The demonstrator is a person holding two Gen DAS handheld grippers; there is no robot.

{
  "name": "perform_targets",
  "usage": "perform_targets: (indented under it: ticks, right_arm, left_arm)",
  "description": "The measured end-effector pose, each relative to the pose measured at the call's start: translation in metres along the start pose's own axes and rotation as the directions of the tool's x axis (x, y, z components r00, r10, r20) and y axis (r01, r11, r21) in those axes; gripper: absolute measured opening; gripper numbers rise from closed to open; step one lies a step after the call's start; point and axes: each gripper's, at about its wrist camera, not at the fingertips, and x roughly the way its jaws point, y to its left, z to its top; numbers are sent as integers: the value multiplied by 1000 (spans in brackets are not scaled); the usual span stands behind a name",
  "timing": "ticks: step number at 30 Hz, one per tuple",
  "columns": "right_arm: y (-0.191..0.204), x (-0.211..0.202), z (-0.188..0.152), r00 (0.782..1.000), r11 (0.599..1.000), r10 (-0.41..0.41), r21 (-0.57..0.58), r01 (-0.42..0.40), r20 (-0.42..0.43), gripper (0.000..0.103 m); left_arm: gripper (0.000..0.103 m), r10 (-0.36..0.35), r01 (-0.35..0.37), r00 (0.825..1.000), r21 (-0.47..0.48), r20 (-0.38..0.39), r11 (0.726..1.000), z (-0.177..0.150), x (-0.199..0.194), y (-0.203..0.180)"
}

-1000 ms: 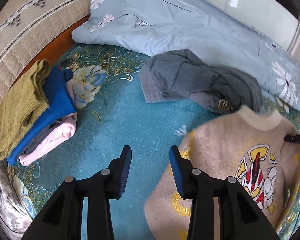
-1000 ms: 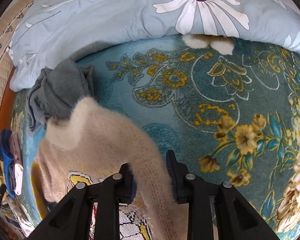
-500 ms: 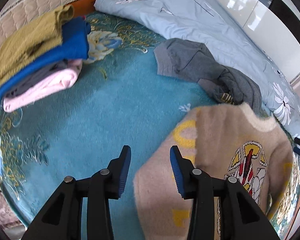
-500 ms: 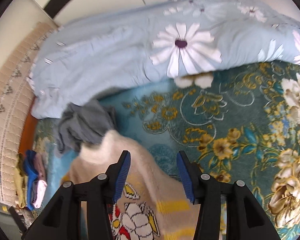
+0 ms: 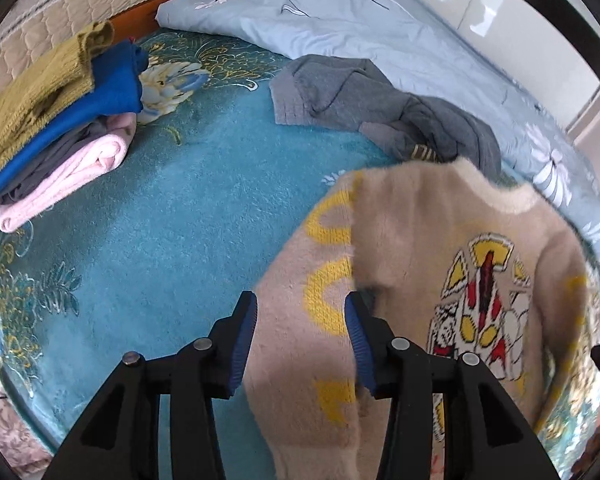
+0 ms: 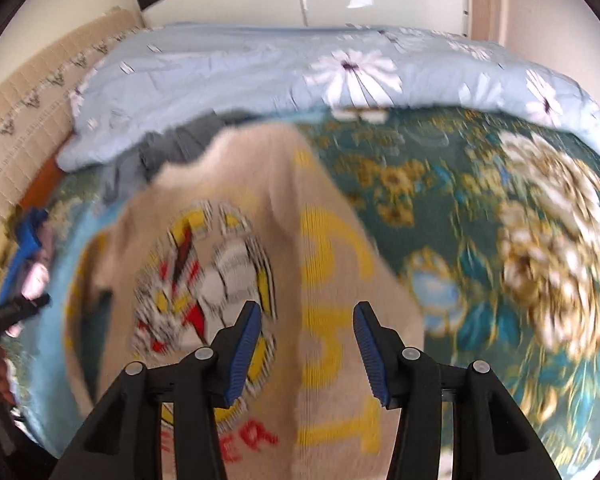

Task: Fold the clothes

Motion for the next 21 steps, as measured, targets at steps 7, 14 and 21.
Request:
perform_targets:
  ticks: [7, 14, 21]
  right_arm:
    - [-3, 26, -36, 991, 993, -117, 19, 119, -71, 51]
    - [-11, 27, -44, 988, 992, -124, -2, 125, -86, 42]
    - [-30, 21, -20, 983, 984, -175, -49, 173, -49, 15]
  left_arm:
    - [47, 96, -93, 995, 149, -14, 984, -18, 8, -34]
    - [47, 191, -178, 981, 282, -20, 943, -35, 19, -65]
    - [47, 256, -231, 964, 260, -67, 938, -37, 33, -57]
